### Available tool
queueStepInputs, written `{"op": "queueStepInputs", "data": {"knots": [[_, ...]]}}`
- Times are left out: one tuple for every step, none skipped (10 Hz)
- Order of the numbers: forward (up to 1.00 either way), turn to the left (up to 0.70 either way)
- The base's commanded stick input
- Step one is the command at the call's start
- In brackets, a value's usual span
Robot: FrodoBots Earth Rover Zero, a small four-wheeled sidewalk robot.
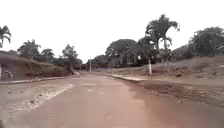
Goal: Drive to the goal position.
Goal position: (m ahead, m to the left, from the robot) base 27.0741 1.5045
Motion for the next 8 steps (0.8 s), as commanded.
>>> {"op": "queueStepInputs", "data": {"knots": [[1.0, 0.0], [1.0, 0.0], [1.0, 0.0], [1.0, 0.0], [1.0, 0.0], [1.0, 0.0], [1.0, 0.0], [1.0, 0.0]]}}
